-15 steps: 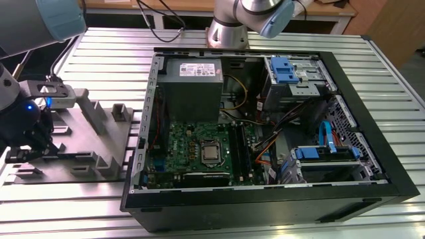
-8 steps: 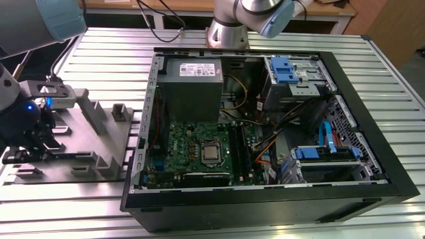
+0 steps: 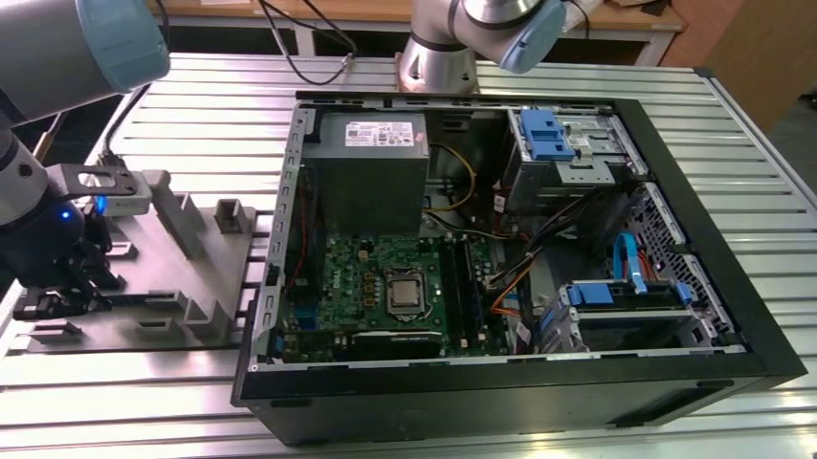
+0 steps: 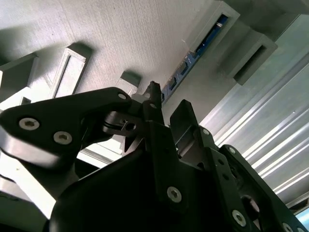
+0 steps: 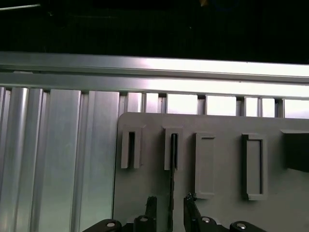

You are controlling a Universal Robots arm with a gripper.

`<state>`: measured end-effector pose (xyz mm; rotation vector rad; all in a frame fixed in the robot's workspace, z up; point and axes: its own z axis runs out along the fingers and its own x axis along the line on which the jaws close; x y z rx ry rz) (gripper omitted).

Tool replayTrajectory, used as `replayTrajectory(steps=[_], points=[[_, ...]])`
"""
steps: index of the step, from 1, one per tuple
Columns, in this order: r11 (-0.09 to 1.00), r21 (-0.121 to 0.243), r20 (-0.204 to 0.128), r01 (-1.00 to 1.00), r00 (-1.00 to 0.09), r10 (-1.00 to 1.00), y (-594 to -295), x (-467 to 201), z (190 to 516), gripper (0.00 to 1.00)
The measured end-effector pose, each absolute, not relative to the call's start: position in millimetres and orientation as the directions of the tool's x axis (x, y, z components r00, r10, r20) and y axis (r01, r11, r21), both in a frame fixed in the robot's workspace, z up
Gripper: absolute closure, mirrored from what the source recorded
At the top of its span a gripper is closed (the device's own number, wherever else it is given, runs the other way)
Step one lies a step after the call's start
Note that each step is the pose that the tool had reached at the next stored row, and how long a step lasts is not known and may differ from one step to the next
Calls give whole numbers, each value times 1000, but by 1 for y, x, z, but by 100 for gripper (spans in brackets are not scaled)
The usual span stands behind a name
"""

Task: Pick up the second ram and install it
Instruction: 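Pick up the second ram and move it above second insertion slot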

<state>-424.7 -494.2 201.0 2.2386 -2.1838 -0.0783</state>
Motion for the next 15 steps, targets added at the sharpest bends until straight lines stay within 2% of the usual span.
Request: replayTrajectory(steps=[6, 8, 9, 15], points=[[-25, 44, -27, -999, 24, -999, -494, -425, 201, 64], [-25, 44, -27, -999, 24, -999, -494, -425, 201, 66], [-25, 44, -27, -999, 24, -999, -494, -425, 201, 73], [-25, 44, -27, -999, 24, -999, -494, -425, 201, 73]])
